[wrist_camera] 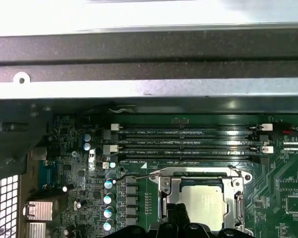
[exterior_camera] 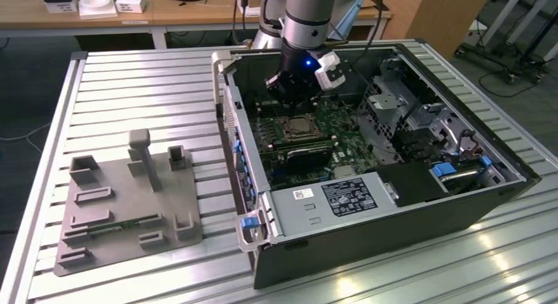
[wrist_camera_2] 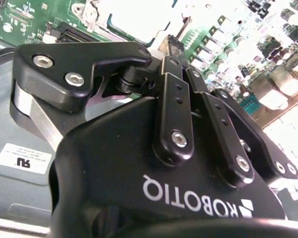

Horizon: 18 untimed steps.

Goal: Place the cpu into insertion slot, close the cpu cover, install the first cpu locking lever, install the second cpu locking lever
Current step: 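Install the first cpu locking lever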

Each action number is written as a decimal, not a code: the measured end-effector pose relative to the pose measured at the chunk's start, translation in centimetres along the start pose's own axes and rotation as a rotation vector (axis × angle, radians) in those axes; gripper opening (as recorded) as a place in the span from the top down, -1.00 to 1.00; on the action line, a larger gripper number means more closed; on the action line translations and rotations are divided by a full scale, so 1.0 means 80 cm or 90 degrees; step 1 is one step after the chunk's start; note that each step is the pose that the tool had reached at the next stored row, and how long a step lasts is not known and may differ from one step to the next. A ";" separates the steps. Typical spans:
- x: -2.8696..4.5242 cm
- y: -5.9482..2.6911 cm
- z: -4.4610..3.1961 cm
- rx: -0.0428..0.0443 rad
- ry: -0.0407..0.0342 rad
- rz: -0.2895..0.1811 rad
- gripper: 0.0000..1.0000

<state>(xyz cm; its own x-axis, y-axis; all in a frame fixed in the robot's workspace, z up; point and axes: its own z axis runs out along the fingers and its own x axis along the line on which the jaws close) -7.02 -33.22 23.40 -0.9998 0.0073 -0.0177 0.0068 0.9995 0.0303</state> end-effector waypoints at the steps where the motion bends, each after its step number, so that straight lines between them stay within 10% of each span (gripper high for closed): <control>1: 0.0000 0.000 -0.0004 0.0000 0.0000 0.000 0.80; 18: -0.0007 0.001 -0.0385 -0.0001 0.0003 -0.009 0.80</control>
<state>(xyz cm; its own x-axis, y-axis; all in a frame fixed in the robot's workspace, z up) -7.02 -33.22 26.48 -0.9998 -0.0068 -0.0176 -0.0073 0.9995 0.0302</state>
